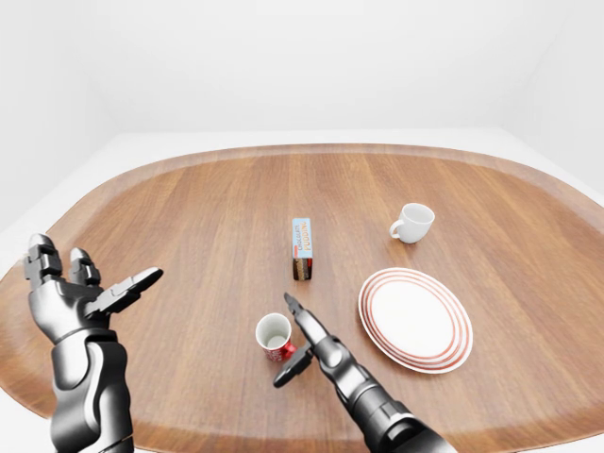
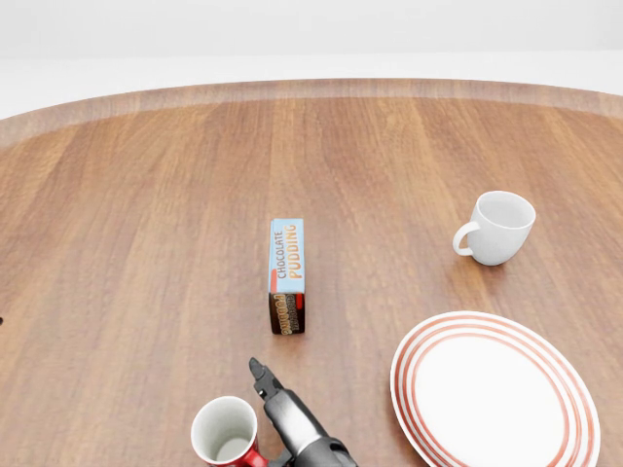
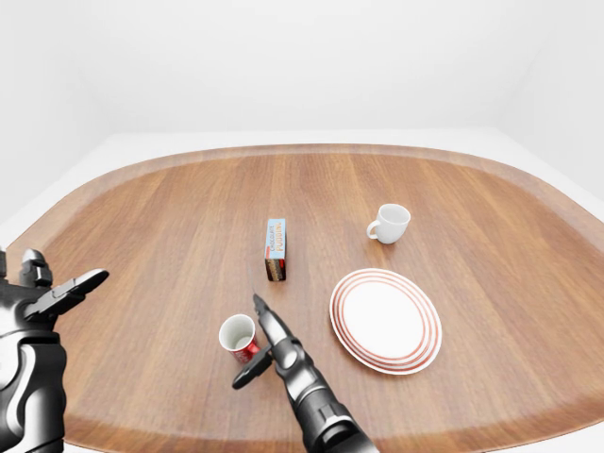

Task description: Pick up the red mug and put it on the plate

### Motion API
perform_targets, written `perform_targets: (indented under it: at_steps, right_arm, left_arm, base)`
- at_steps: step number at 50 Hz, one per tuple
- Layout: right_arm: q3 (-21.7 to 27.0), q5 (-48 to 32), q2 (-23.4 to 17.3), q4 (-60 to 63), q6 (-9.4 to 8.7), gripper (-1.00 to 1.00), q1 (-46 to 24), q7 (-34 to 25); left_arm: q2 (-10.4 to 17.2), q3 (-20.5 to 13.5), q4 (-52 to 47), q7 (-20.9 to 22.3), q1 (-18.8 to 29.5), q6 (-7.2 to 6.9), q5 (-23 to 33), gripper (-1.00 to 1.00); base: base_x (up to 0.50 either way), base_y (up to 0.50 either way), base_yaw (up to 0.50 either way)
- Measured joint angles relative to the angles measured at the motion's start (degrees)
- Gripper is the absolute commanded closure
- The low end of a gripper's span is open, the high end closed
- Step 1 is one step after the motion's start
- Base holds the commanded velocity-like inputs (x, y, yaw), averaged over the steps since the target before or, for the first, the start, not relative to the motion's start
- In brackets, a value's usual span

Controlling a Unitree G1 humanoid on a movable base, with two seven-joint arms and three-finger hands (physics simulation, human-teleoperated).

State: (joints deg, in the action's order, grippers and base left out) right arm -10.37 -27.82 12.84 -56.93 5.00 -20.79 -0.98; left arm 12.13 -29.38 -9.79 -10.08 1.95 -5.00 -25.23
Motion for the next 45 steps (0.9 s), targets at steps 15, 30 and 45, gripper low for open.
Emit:
perform_targets:
  at_steps: [15, 30, 45]
  right_arm:
    - [-0.01, 0.71, -0.06, 1.20, 0.00, 1.00, 0.07, 0.16]
    - [-0.08, 2.34, -0.24, 1.91, 0.00, 1.00, 0.24, -0.55]
    - [-0.19, 1.99, -1.66, 11.99, -3.23, 1.00, 1.07, -3.64]
  left_arm:
    - [0.03, 0.15, 0.28, -0.02, 0.08, 0.00, 0.05, -1.00]
    - [0.04, 0.09, -0.01, -0.08, 0.03, 0.00, -0.03, -1.00]
    - [-0.02, -0.01, -0.32, -0.08, 0.02, 0.00, 0.00, -1.00]
  base:
    - [0.00, 0.00, 0.00]
    - [0.00, 0.00, 0.00]
    - [0.00, 0.00, 0.00]
